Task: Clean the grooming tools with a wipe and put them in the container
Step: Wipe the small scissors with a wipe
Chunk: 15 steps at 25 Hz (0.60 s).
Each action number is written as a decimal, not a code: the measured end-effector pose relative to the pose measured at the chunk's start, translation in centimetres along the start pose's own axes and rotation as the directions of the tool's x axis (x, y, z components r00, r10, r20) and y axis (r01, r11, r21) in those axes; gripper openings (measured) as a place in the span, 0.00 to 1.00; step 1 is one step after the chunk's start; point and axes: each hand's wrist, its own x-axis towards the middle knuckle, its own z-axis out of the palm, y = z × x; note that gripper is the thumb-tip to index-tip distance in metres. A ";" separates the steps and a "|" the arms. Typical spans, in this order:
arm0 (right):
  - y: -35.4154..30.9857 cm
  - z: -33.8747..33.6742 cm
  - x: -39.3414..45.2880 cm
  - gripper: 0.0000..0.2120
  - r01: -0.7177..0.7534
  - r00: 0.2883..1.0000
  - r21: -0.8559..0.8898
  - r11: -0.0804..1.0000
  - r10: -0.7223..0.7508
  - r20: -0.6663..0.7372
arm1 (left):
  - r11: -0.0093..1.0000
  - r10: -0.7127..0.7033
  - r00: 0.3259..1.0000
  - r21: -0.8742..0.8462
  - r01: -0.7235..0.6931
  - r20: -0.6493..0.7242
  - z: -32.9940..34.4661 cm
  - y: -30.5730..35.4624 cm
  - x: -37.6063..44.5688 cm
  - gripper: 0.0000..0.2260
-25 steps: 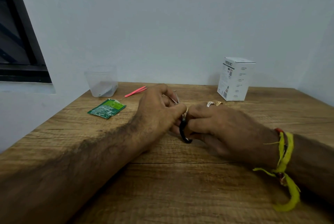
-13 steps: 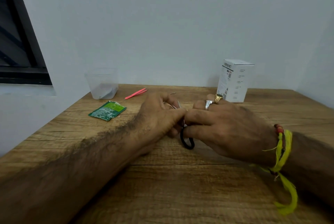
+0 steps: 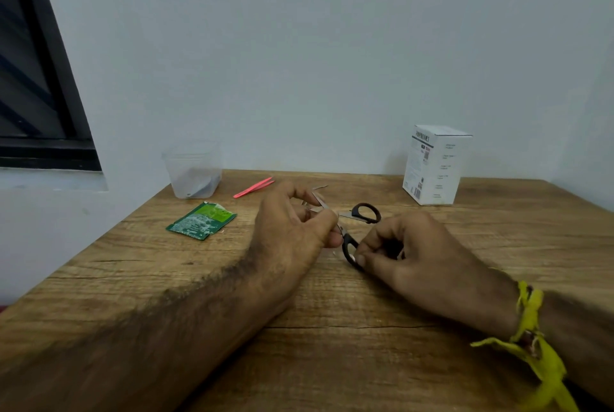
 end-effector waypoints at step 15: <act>-0.3 0.2 -0.5 0.04 -0.041 0.999 0.082 0.996 0.043 -0.021 | 1.000 -0.004 0.999 -0.001 0.004 0.045 -0.2 0.3 -0.1 0.08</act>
